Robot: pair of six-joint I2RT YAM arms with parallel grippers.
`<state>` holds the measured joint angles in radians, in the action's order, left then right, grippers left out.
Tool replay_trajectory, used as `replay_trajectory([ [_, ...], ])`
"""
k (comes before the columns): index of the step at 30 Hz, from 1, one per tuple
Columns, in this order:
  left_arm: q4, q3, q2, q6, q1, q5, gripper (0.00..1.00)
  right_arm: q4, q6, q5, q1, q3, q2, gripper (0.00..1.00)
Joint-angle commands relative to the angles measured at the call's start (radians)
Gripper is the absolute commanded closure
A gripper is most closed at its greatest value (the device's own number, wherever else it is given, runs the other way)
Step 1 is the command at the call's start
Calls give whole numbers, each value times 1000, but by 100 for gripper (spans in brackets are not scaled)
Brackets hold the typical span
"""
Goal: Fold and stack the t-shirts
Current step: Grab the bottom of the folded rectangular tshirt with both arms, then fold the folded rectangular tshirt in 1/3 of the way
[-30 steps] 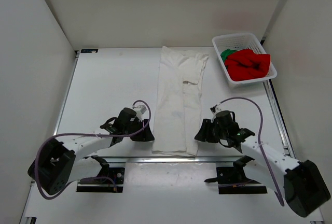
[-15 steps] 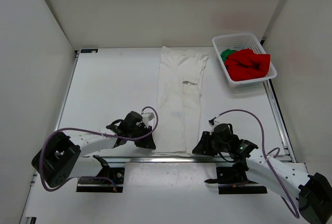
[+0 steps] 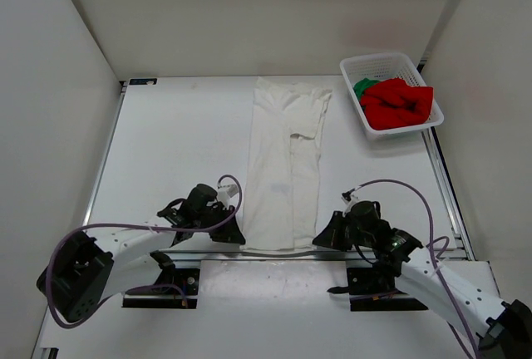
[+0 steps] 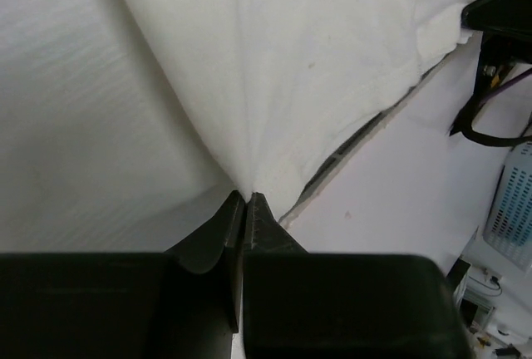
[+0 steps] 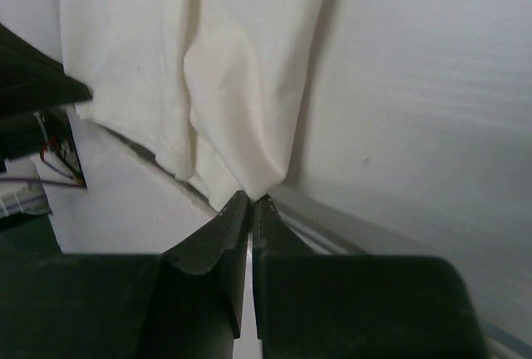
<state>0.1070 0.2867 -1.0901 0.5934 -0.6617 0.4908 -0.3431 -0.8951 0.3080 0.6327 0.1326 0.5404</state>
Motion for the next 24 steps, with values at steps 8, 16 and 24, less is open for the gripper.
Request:
replay_trajectory([
  [8, 228, 178, 211, -1, 88, 19, 100, -146, -2, -221, 166, 209, -13, 100],
  [16, -2, 495, -239, 35, 194, -76, 100, 101, 416, 145, -449, 483, 503, 100],
  [24, -44, 811, -654, 86, 295, -161, 100, 225, 463, 192, -514, 803, 993, 100],
])
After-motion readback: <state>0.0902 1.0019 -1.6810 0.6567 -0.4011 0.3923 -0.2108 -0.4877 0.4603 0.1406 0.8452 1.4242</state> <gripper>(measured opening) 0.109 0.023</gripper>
